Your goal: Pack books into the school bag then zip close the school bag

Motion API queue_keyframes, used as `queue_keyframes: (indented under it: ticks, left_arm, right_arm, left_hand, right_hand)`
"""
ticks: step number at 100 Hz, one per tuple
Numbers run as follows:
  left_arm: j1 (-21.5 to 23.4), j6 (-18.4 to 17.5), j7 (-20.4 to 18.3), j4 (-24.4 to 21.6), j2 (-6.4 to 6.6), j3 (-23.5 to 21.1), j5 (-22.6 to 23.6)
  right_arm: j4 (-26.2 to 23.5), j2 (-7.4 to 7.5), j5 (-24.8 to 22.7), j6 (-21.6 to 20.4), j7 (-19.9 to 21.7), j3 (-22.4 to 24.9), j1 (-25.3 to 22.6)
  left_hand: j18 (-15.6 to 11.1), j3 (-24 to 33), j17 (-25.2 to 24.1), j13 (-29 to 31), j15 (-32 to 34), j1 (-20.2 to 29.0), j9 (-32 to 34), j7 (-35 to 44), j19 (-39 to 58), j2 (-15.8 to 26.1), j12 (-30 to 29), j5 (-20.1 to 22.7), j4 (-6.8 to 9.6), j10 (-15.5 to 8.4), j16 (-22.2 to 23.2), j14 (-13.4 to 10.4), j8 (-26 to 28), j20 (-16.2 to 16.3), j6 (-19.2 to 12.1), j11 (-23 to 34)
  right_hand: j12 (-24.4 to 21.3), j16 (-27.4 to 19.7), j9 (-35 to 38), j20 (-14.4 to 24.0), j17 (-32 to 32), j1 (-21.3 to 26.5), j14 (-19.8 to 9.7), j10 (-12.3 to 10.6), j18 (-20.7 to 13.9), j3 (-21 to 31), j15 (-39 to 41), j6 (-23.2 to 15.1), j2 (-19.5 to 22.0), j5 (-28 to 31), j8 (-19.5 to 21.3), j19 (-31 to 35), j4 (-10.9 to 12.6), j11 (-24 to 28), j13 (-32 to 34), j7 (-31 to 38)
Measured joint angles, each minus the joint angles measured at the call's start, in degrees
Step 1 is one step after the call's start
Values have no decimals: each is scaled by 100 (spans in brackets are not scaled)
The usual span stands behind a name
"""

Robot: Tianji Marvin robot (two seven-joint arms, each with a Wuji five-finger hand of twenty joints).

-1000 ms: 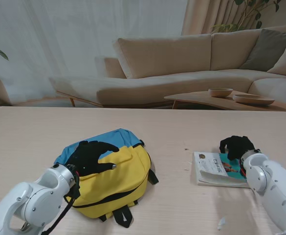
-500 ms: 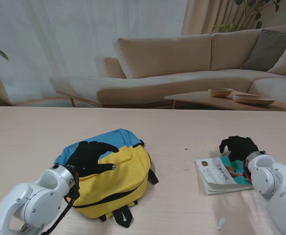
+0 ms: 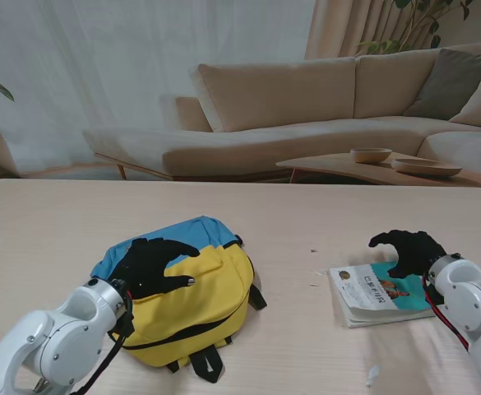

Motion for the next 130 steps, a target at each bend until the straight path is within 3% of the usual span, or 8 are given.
queue_keyframes:
  ticks: [22, 47, 52, 64, 88, 112, 121, 130]
  left_arm:
    - [37, 0, 20, -14, -1, -9, 0]
    - [62, -9, 35, -21, -3, -18, -12]
    - [66, -19, 35, -22, -3, -27, -15]
    - [77, -30, 37, -27, -4, -36, -17]
    - [105, -57, 63, -33, -5, -57, -21]
    - [143, -56, 94, -44, -7, -60, -21]
    - [172, -60, 98, -61, -10, -78, -3]
    - [203, -77, 103, -78, -11, -104, 15]
  right_arm:
    - [-48, 80, -248, -232, 382, 187, -120]
    - [-29, 170, -222, -337, 714, 252, -185]
    - [-8, 182, -188, -338, 735, 231, -192]
    - [66, 203, -123, -327, 751, 130, -196]
    - [148, 208, -28, -222, 852, -22, -189]
    - [144, 207, -14, -118, 622, -102, -187]
    - [152, 201, -85, -115, 434, -148, -188]
    - [153, 196, -123, -100, 377, -178, -189]
  left_hand:
    - [-1, 0, 0, 0, -1, 0, 0, 0, 0, 0, 0, 0, 0, -1, 0, -1, 0, 1, 0, 0]
    - [-2, 0, 0, 0, -1, 0, 0, 0, -1, 0, 0, 0, 0, -1, 0, -1, 0, 2, 0, 0]
    - [-2, 0, 0, 0, -1, 0, 0, 0, -1, 0, 0, -4, 0, -2, 0, -1, 0, 5, 0, 0]
    - [-2, 0, 0, 0, -1, 0, 0, 0, -2, 0, 0, -4, 0, -2, 0, -1, 0, 16, 0, 0]
    - [-2, 0, 0, 0, -2, 0, 0, 0, -2, 0, 0, -5, 0, -3, 0, -1, 0, 51, 0, 0]
    - [-2, 0, 0, 0, -2, 0, 0, 0, -63, 0, 0, -5, 0, -5, 0, -2, 0, 52, 0, 0]
    - [-3, 0, 0, 0, -2, 0, 0, 0, -64, -1, 0, -5, 0, -8, 0, -3, 0, 52, 0, 0]
    - [-4, 0, 0, 0, -2, 0, 0, 0, -65, -1, 0, -5, 0, -15, 0, -7, 0, 52, 0, 0]
  right_hand:
    - [-249, -234, -953, -201, -383, -209, -224, -199, -432, -113, -443, -14, -26, -1157, -256, -337, -62, -447, -747, -497]
    - [-482, -328, -993, -287, -534, -362, -256, -219, -464, -115, -535, -24, -40, -1242, -317, -383, -59, -951, -980, -1063]
    - [-515, -330, -993, -290, -539, -362, -256, -219, -464, -116, -535, -24, -40, -1242, -279, -383, -59, -1020, -981, -1293]
    - [-669, -351, -1053, -301, -610, -362, -256, -207, -464, -129, -593, -24, -40, -1239, 655, -383, -59, -1442, -1091, -2505]
    - [-799, -408, -1053, -301, -674, -419, -213, 44, -375, -138, -657, 65, 146, -1231, 631, -383, -63, -1650, -1267, -3101]
    - [52, 86, -1170, -70, -528, -318, -85, 91, -131, -224, 280, 209, 153, -1231, 1396, 117, -76, 817, -908, -2631]
    - [740, 426, -976, 67, -457, -144, -94, 79, -88, -110, 959, 210, 75, -1231, 1286, 326, -79, 1971, -772, -1904]
    - [1267, 641, -802, 179, -388, -126, -98, 71, -84, 52, 1366, 295, -17, -1231, 928, 428, -84, 2415, -813, -1321]
